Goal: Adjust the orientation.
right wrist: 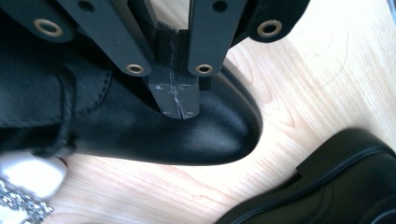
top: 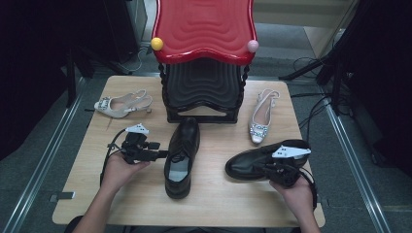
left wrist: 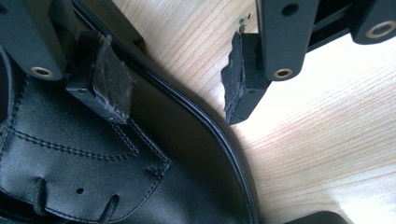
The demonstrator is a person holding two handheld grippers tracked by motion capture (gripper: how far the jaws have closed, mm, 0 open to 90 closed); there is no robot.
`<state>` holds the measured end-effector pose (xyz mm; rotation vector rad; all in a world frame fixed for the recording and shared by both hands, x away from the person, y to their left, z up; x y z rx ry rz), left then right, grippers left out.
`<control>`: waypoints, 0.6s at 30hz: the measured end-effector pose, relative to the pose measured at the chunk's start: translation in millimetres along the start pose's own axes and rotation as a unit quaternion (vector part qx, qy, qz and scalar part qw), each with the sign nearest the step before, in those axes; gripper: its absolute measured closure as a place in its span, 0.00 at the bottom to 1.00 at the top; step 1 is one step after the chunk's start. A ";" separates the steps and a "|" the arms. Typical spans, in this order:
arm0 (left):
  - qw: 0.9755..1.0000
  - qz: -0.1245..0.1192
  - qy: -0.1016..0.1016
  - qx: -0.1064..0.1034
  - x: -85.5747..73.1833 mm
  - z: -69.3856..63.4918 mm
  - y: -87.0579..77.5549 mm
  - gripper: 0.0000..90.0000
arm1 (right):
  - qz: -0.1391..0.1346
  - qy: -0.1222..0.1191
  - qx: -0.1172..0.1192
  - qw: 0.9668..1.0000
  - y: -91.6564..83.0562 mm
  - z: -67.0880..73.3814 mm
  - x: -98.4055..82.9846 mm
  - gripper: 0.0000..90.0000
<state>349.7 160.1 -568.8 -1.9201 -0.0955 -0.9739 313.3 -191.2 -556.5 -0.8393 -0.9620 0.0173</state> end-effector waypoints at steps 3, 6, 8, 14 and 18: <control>1.000 0.001 0.001 0.001 -0.5 -0.3 -0.7 0.47 | -0.002 0.001 0.011 1.000 7.4 2.5 5.9 1.00; 1.000 0.002 0.003 0.002 -1.2 -0.6 -1.5 0.47 | -0.001 -0.004 0.012 1.000 13.6 4.6 10.3 1.00; 1.000 0.006 0.002 0.003 -2.1 -0.6 -1.6 0.47 | -0.002 -0.002 0.013 1.000 17.2 5.0 13.0 1.00; 1.000 0.010 0.002 0.002 -3.7 -0.3 -1.4 0.47 | -0.007 0.005 0.014 1.000 23.6 5.2 19.0 1.00; 1.000 0.011 0.002 0.002 -4.0 -0.6 -0.6 0.47 | -0.006 -0.002 0.008 1.000 22.1 8.5 18.7 1.00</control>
Point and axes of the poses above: each handheld gripper's, and its own axes: y roughly forward along the jaws, x roughly out of its top, z roughly to its left, the point moved 9 cm from there along y, roughly forward along the jaws, and after that the axes turned 6 degrees about x, right-handed, at the moved point
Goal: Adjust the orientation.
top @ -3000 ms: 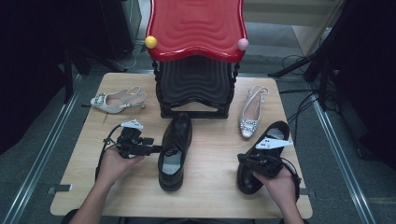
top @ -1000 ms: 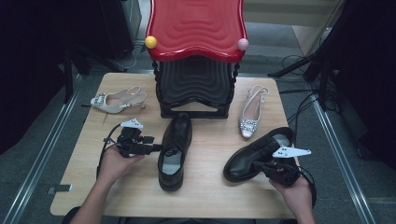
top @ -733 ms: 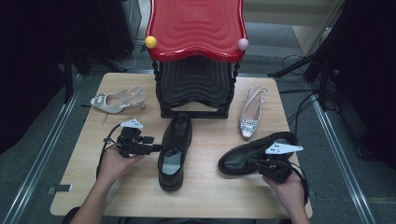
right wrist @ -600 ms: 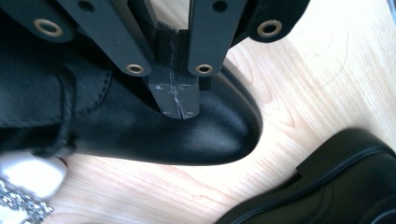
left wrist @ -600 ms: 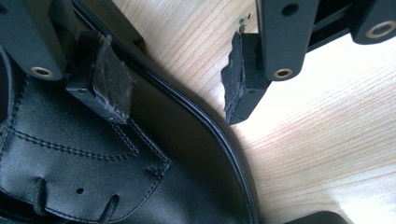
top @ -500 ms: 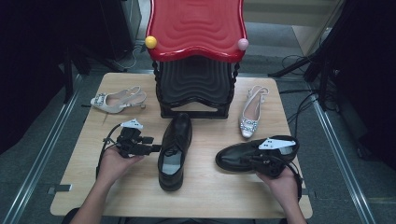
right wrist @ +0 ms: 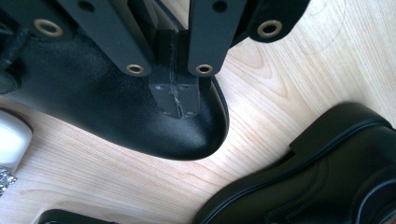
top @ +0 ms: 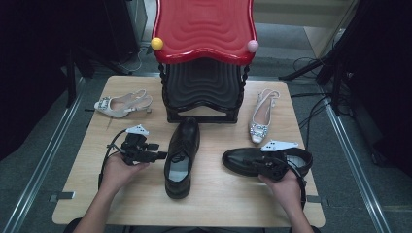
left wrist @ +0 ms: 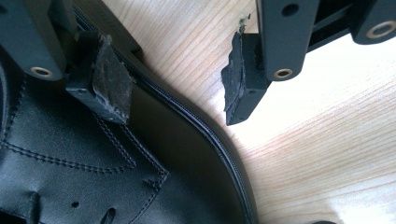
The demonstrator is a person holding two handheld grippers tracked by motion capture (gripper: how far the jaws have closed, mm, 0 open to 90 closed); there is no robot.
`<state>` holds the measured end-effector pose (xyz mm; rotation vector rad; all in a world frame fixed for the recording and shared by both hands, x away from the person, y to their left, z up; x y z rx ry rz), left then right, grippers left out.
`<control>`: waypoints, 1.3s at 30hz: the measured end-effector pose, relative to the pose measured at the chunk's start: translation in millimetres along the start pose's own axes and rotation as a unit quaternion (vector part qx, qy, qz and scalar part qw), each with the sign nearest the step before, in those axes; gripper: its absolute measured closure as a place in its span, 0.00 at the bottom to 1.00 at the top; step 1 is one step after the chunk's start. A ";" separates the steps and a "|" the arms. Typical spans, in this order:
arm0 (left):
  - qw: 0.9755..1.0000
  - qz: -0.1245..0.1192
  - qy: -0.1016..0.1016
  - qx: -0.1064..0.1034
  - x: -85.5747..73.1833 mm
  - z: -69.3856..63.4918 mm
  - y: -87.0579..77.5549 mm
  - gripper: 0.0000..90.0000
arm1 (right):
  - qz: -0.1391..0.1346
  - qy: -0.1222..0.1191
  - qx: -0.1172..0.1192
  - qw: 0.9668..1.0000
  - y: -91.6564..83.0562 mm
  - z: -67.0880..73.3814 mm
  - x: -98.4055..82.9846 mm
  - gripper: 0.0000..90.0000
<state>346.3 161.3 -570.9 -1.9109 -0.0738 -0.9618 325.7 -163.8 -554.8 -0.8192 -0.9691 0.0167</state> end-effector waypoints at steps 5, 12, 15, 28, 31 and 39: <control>1.000 0.000 -0.001 0.000 -0.2 0.2 -0.2 0.47 | 0.002 0.000 -0.010 1.000 -12.3 0.6 -5.3 1.00; 1.000 0.003 -0.003 -0.001 -0.8 0.1 0.9 0.47 | -0.031 0.022 -0.033 0.999 -48.0 -14.9 3.0 1.00; 1.000 0.003 -0.004 0.000 -1.0 0.4 0.9 0.47 | -0.045 0.029 -0.049 0.997 -63.1 -23.0 8.8 1.00; 1.000 0.002 -0.005 -0.001 -1.0 1.6 -0.3 0.47 | -0.059 0.046 -0.109 0.991 -108.4 -51.6 -2.0 1.00; 1.000 0.003 -0.005 0.000 -1.3 2.0 -0.2 0.47 | -0.053 0.055 -0.122 0.990 -113.6 -58.9 -8.8 1.00; 1.000 0.003 -0.006 0.002 -1.2 3.0 -0.7 0.47 | -0.009 0.053 -0.115 0.992 -95.2 -62.8 -23.8 1.00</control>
Point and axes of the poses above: each handheld gripper's, and its own axes: y roughly forward along the jaws, x roughly out of its top, z roughly to its left, the point moved 9 cm from there along y, roughly forward along the jaws, and after that the axes turned 6 degrees about x, right-handed, at the moved point
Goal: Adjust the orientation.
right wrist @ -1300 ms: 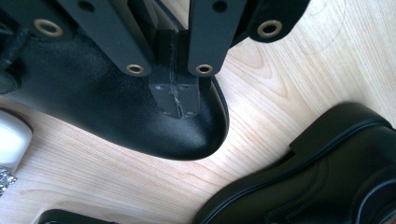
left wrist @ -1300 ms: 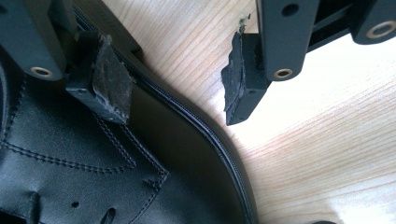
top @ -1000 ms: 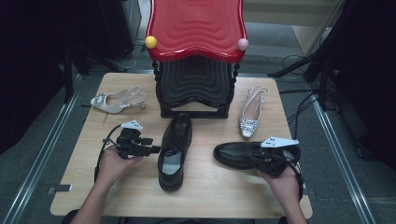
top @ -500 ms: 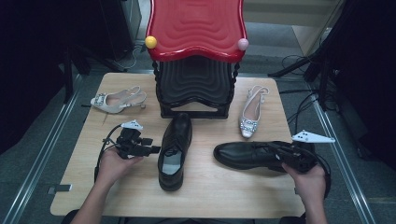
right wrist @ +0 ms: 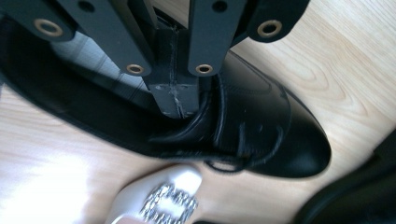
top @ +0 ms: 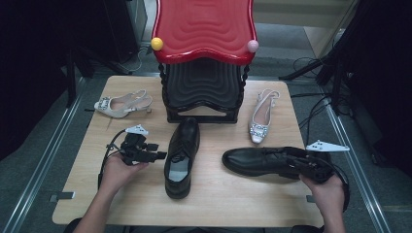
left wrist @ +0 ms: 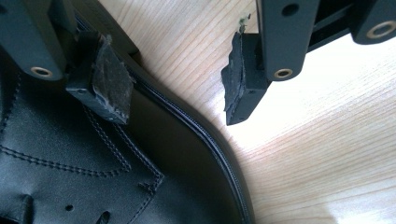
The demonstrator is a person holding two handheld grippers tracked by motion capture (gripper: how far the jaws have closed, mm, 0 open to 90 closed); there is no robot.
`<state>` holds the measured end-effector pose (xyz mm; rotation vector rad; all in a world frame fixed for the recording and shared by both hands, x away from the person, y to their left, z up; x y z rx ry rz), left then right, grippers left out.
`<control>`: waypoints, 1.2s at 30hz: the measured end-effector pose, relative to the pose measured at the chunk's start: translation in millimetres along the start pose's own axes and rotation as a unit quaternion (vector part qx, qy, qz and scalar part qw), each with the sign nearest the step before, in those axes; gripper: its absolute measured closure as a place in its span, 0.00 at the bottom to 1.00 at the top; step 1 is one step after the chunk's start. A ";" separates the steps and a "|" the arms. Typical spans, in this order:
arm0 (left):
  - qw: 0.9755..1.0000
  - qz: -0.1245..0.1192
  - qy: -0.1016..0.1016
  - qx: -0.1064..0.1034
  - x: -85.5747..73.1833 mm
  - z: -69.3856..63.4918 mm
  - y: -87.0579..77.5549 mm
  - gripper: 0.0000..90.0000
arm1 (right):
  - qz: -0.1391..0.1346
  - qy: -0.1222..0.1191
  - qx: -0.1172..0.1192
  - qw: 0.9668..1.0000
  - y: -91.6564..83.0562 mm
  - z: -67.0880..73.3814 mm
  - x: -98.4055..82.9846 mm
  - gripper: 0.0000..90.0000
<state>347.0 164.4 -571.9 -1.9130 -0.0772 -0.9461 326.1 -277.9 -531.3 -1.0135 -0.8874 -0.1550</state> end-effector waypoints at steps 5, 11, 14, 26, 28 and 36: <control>1.000 0.000 0.002 -0.001 0.2 -0.9 0.5 0.47 | -0.001 0.003 -0.005 1.000 0.5 1.2 0.9 1.00; 1.000 -0.003 0.001 0.000 0.7 -0.3 -0.6 0.47 | 0.008 -0.012 0.011 1.000 6.6 14.0 2.2 1.00; 1.000 -0.003 0.002 0.000 0.5 0.1 -1.0 0.47 | 0.016 -0.021 0.022 0.999 11.8 23.9 2.5 1.00; 1.000 -0.004 0.002 0.000 0.9 0.1 -1.1 0.47 | 0.022 -0.017 0.035 0.999 16.2 37.2 5.5 1.00; 1.000 -0.004 0.001 0.001 0.9 -0.1 -0.9 0.47 | 0.023 -0.015 0.036 0.999 16.3 39.1 6.0 1.00; 1.000 -0.006 0.001 0.002 1.3 0.3 -1.2 0.47 | 0.028 -0.007 0.048 0.998 17.3 44.0 5.3 1.00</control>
Point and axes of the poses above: each handheld gripper's, and its own axes: y roughly forward along the jaws, x roughly out of its top, z roughly to its left, the point moved 9 cm from there along y, roughly forward along the jaws, and after that the axes turned 6 degrees about x, right-handed, at the moved point
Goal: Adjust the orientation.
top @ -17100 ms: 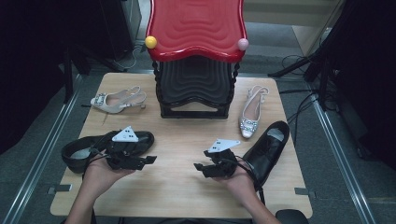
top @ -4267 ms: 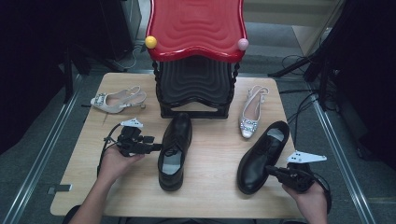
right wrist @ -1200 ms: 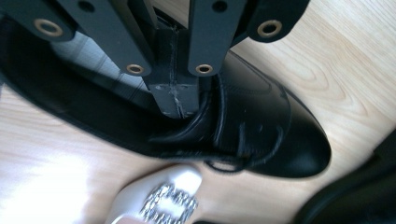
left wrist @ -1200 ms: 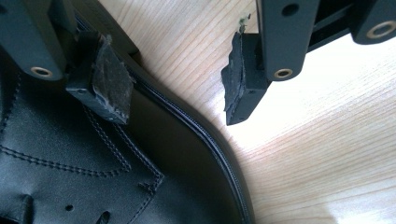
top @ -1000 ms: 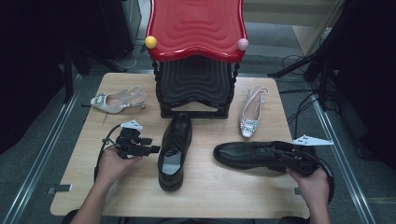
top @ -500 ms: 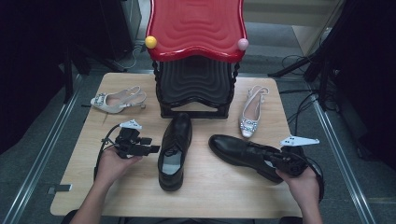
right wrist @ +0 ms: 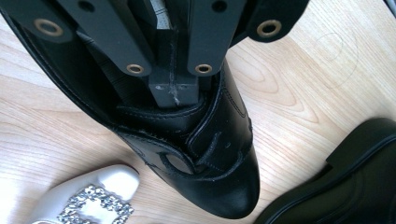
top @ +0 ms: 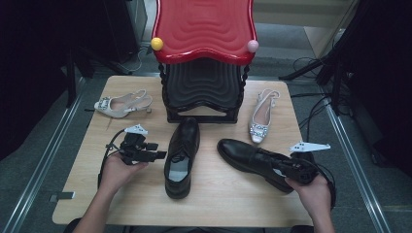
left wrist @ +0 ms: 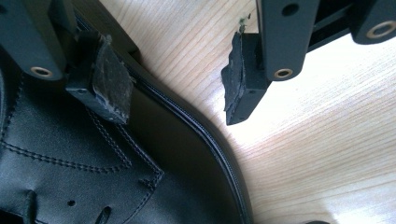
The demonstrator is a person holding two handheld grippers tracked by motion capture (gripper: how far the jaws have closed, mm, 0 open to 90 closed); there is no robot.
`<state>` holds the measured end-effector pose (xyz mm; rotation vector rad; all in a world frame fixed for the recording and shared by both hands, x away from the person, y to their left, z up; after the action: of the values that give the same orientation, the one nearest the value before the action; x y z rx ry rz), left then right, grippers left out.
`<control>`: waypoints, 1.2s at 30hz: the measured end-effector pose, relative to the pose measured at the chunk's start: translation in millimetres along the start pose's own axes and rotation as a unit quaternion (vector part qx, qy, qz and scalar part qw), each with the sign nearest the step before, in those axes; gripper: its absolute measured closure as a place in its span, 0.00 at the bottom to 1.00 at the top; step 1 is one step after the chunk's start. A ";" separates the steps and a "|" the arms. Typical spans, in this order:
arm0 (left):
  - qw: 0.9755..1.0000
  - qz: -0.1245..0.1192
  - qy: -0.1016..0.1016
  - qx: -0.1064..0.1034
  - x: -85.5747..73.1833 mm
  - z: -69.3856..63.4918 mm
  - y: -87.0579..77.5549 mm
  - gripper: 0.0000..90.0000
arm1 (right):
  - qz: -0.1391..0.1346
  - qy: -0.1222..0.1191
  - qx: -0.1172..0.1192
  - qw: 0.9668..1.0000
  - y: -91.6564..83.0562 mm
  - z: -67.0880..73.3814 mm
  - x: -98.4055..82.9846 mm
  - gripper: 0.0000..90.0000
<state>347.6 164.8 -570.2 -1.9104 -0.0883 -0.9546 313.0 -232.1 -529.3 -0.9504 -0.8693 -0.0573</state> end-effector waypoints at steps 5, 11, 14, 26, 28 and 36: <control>1.000 0.000 0.001 0.000 0.1 -0.3 -0.1 0.47 | -0.001 -0.002 0.005 1.000 5.5 5.6 1.6 1.00; 1.000 -0.001 0.000 0.000 0.2 -0.1 -0.1 0.47 | -0.006 -0.011 0.004 1.000 12.7 14.7 5.4 1.00; 1.000 -0.001 0.000 -0.002 0.3 -0.5 0.2 0.47 | -0.009 -0.011 0.002 1.000 16.0 17.7 7.4 1.00; 1.000 0.000 -0.003 -0.002 -0.3 1.7 -0.4 0.47 | -0.015 -0.048 -0.012 0.999 9.9 7.5 9.3 0.81; 1.000 0.001 -0.002 -0.001 -0.4 1.4 -0.2 0.47 | -0.017 -0.054 -0.016 0.998 4.9 1.9 9.4 0.77; 1.000 0.006 0.000 -0.002 -1.4 0.6 1.1 0.47 | -0.018 -0.104 -0.006 0.994 0.9 -18.0 16.9 0.55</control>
<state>347.4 165.1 -572.1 -1.9122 -0.0754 -0.9466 335.8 -239.4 -523.6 -0.9633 -1.0796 0.0058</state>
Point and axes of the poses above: each handheld gripper's, and its own axes: y roughly forward along the jaws, x roughly out of its top, z roughly to its left, the point moved 9 cm from there along y, roughly forward along the jaws, and after that the axes turned 6 degrees about x, right-handed, at the moved point
